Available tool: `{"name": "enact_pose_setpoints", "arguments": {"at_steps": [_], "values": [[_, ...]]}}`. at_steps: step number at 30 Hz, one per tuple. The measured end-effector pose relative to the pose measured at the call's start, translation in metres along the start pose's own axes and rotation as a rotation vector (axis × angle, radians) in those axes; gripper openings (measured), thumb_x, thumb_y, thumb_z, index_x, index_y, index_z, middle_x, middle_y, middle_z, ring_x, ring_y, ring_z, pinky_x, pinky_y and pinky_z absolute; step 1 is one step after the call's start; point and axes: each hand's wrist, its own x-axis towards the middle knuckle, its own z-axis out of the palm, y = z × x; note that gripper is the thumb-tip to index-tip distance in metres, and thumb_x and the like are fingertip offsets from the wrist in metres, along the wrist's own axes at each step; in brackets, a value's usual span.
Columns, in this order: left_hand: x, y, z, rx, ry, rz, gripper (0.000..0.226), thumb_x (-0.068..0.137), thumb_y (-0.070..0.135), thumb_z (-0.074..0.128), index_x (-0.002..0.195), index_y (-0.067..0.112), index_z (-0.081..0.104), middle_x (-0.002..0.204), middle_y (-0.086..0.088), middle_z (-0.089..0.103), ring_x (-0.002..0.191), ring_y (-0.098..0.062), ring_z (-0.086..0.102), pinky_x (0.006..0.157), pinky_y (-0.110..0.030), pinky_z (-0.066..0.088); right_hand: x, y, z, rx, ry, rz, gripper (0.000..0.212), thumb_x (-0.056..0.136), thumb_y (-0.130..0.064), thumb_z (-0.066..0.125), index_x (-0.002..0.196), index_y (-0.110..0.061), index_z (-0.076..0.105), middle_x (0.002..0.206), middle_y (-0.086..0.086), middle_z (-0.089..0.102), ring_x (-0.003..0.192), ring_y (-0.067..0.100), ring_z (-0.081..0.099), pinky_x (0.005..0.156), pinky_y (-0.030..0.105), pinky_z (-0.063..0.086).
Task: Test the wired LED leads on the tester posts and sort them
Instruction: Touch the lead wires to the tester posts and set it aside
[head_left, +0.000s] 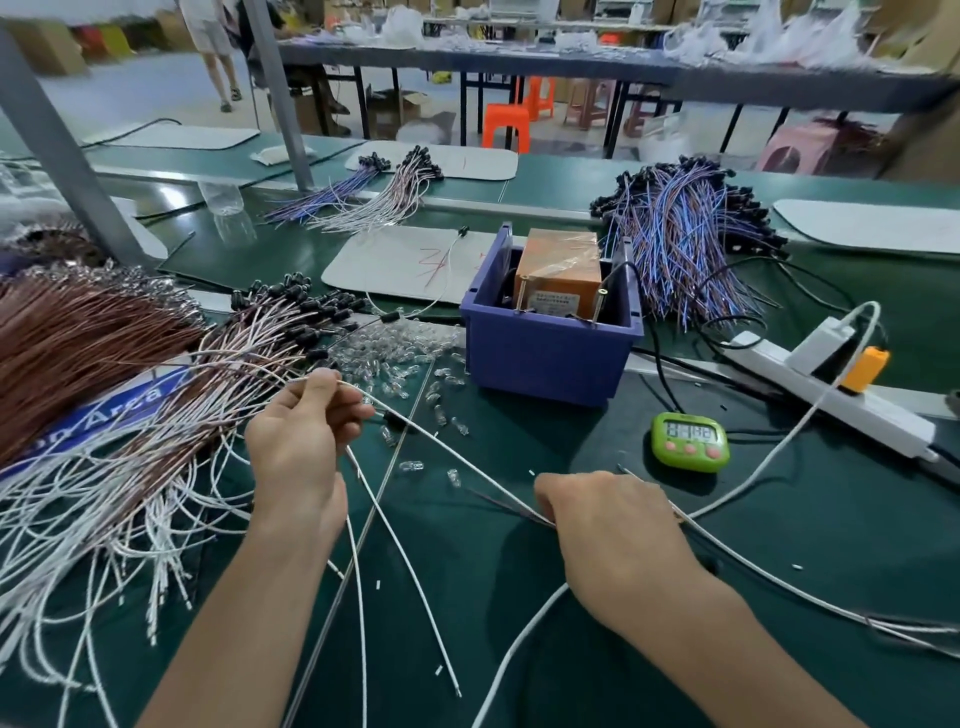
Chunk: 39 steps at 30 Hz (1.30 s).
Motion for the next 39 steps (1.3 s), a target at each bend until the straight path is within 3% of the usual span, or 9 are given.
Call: {"name": "enact_pose_setpoints", "arguments": {"at_steps": [5, 11, 14, 17, 21, 25, 28, 35, 39], "values": [[-0.004, -0.003, 0.002, 0.043, -0.067, 0.036, 0.024, 0.107, 0.019, 0.052, 0.088, 0.015, 0.064, 0.069, -0.001, 0.074, 0.061, -0.015, 0.072, 0.052, -0.019, 0.054, -0.006, 0.017, 0.003, 0.271, 0.188, 0.134, 0.019, 0.078, -0.020, 0.063, 0.090, -0.035, 0.063, 0.080, -0.016, 0.066, 0.078, 0.010, 0.058, 0.068, 0.030, 0.046], [-0.010, -0.006, 0.012, 0.128, -0.157, 0.029, 0.033, 0.111, 0.015, 0.041, 0.083, 0.012, 0.059, 0.069, -0.005, 0.075, 0.059, -0.017, 0.073, 0.053, -0.024, 0.059, -0.014, 0.039, -0.010, 0.807, 0.283, 0.233, 0.032, 0.075, -0.003, 0.072, 0.067, -0.033, 0.074, 0.065, -0.016, 0.069, 0.064, 0.002, 0.064, 0.056, 0.009, 0.044], [-0.011, -0.005, 0.014, 0.157, -0.163, -0.034, 0.030, 0.110, 0.016, 0.043, 0.085, 0.012, 0.057, 0.051, 0.000, 0.060, 0.041, -0.013, 0.054, 0.041, -0.022, 0.047, -0.015, 0.045, -0.016, 1.097, 0.210, 0.203, 0.030, 0.083, 0.004, 0.068, 0.071, -0.024, 0.072, 0.072, -0.005, 0.073, 0.068, 0.006, 0.066, 0.066, 0.015, 0.048], [-0.012, -0.006, 0.018, 0.258, -0.223, -0.069, 0.028, 0.108, 0.017, 0.049, 0.083, 0.009, 0.061, 0.045, 0.003, 0.040, 0.039, -0.011, 0.034, 0.038, -0.020, 0.032, -0.011, 0.049, -0.019, 1.329, 0.177, 0.161, 0.043, 0.088, 0.018, 0.051, 0.076, -0.019, 0.069, 0.076, 0.009, 0.072, 0.061, 0.020, 0.062, 0.056, 0.024, 0.050], [-0.014, -0.005, 0.030, 0.372, -0.297, -0.022, 0.031, 0.103, 0.012, 0.049, 0.080, 0.009, 0.070, 0.048, 0.004, 0.033, 0.047, -0.012, 0.028, 0.049, -0.027, 0.025, 0.003, 0.053, -0.019, 1.303, 0.289, 0.144, 0.049, 0.088, 0.017, 0.049, 0.086, -0.024, 0.074, 0.075, 0.009, 0.073, 0.064, 0.022, 0.051, 0.062, 0.035, 0.041], [-0.012, -0.003, 0.044, 0.415, -0.369, 0.038, 0.035, 0.099, 0.002, 0.043, 0.083, 0.013, 0.073, 0.050, 0.005, 0.038, 0.047, -0.010, 0.030, 0.044, -0.020, 0.026, 0.013, 0.051, -0.026, 1.397, 0.378, 0.112, 0.029, 0.091, 0.003, 0.066, 0.077, -0.021, 0.076, 0.067, 0.010, 0.070, 0.057, 0.016, 0.055, 0.055, 0.022, 0.045], [-0.007, -0.002, 0.051, 0.443, -0.420, 0.095, 0.027, 0.104, 0.005, 0.052, 0.091, 0.016, 0.073, 0.053, 0.005, 0.054, 0.048, -0.009, 0.045, 0.047, -0.017, 0.040, 0.014, 0.057, -0.033, 1.392, 0.397, 0.082, 0.025, 0.091, -0.001, 0.069, 0.074, -0.018, 0.075, 0.068, 0.010, 0.072, 0.056, 0.015, 0.061, 0.052, 0.020, 0.049], [-0.003, -0.001, 0.069, 0.648, -0.285, 0.245, 0.013, 0.087, 0.023, 0.078, 0.075, 0.017, 0.074, 0.060, 0.001, 0.073, 0.046, -0.012, 0.066, 0.041, -0.023, 0.045, 0.015, 0.089, -0.054, 1.230, 0.424, 0.061, 0.046, 0.087, 0.021, 0.058, 0.092, -0.019, 0.080, 0.085, 0.008, 0.078, 0.060, 0.020, 0.069, 0.051, 0.024, 0.052], [-0.009, 0.005, 0.078, 0.804, -0.157, 0.470, 0.023, 0.080, 0.031, 0.082, 0.061, 0.032, 0.070, 0.057, 0.023, 0.067, 0.049, 0.001, 0.064, 0.051, -0.026, 0.053, 0.021, 0.096, -0.062, 1.040, 0.518, 0.103, 0.026, 0.090, -0.004, 0.072, 0.081, -0.027, 0.081, 0.070, 0.003, 0.075, 0.053, 0.015, 0.062, 0.050, 0.033, 0.050]]}}
